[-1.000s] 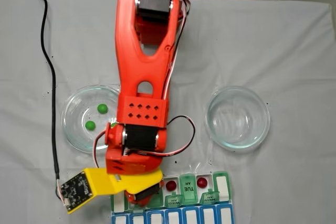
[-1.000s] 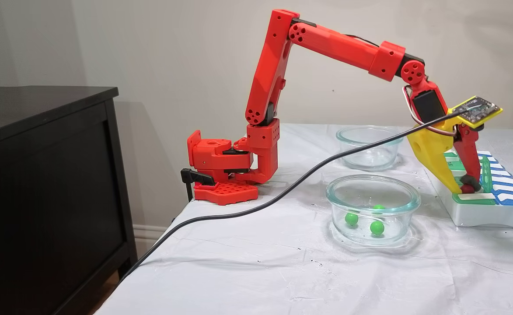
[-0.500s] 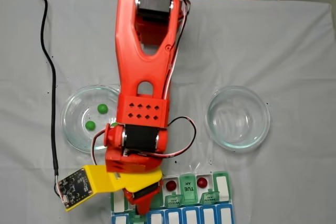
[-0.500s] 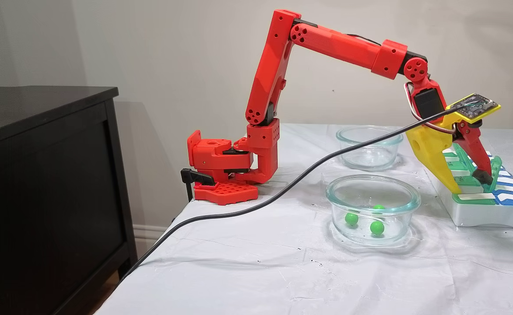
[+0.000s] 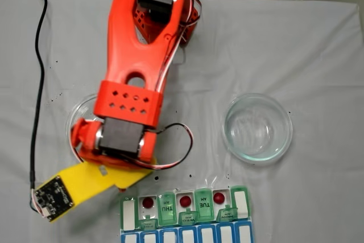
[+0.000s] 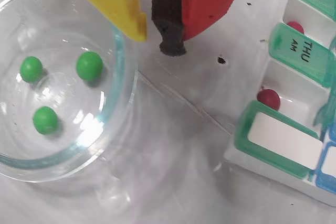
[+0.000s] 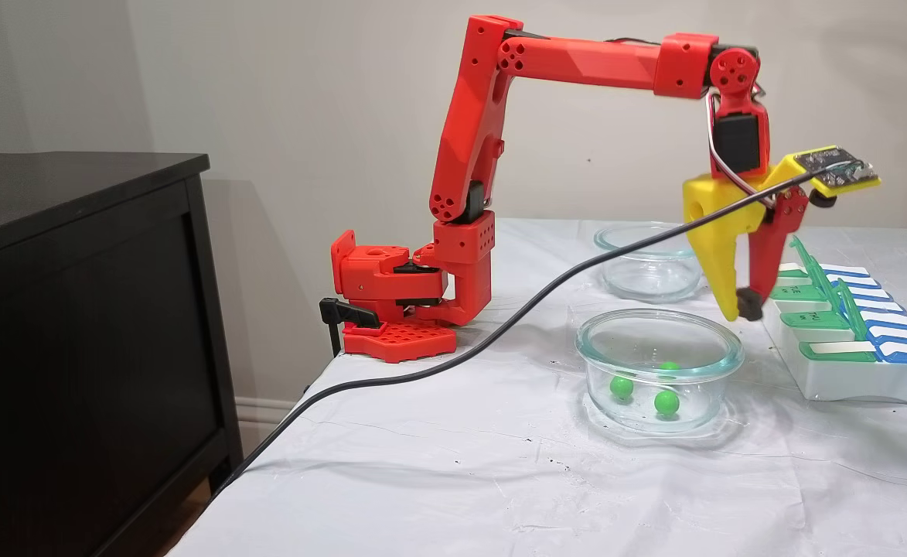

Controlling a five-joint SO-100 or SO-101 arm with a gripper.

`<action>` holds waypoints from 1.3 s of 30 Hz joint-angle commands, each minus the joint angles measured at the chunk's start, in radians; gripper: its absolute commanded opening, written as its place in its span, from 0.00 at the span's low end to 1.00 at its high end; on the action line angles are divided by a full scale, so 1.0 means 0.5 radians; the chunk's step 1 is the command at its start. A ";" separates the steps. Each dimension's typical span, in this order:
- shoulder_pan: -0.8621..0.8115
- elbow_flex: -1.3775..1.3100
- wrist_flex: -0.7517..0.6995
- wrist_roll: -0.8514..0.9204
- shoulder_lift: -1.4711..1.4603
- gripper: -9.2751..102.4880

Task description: Sort medicines into box.

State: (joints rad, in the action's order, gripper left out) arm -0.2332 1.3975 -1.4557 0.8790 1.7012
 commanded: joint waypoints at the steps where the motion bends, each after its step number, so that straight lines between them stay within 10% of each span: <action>1: -0.049 -0.313 -0.242 0.166 0.138 0.08; 39: -0.393 1.006 0.374 0.353 0.881 0.30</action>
State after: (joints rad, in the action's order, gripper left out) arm -0.4341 1.8991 -1.3054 1.0646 2.0402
